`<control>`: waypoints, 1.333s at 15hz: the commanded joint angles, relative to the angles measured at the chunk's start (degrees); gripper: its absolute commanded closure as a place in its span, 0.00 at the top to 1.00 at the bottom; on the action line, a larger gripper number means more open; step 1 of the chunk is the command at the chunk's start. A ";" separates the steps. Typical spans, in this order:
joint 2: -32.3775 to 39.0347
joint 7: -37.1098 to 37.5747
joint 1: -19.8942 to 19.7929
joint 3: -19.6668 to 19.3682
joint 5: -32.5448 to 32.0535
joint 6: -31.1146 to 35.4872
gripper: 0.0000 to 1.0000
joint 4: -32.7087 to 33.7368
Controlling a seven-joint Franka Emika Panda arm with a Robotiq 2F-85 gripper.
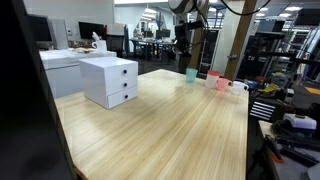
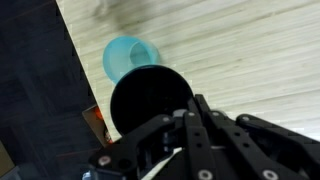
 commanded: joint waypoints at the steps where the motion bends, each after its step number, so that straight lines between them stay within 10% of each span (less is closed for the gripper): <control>1: 2.02 1.45 -1.73 -0.04 0.66 -3.24 0.04 4.40; 20: 2.48 5.40 -3.00 -1.89 2.48 -8.31 0.04 2.82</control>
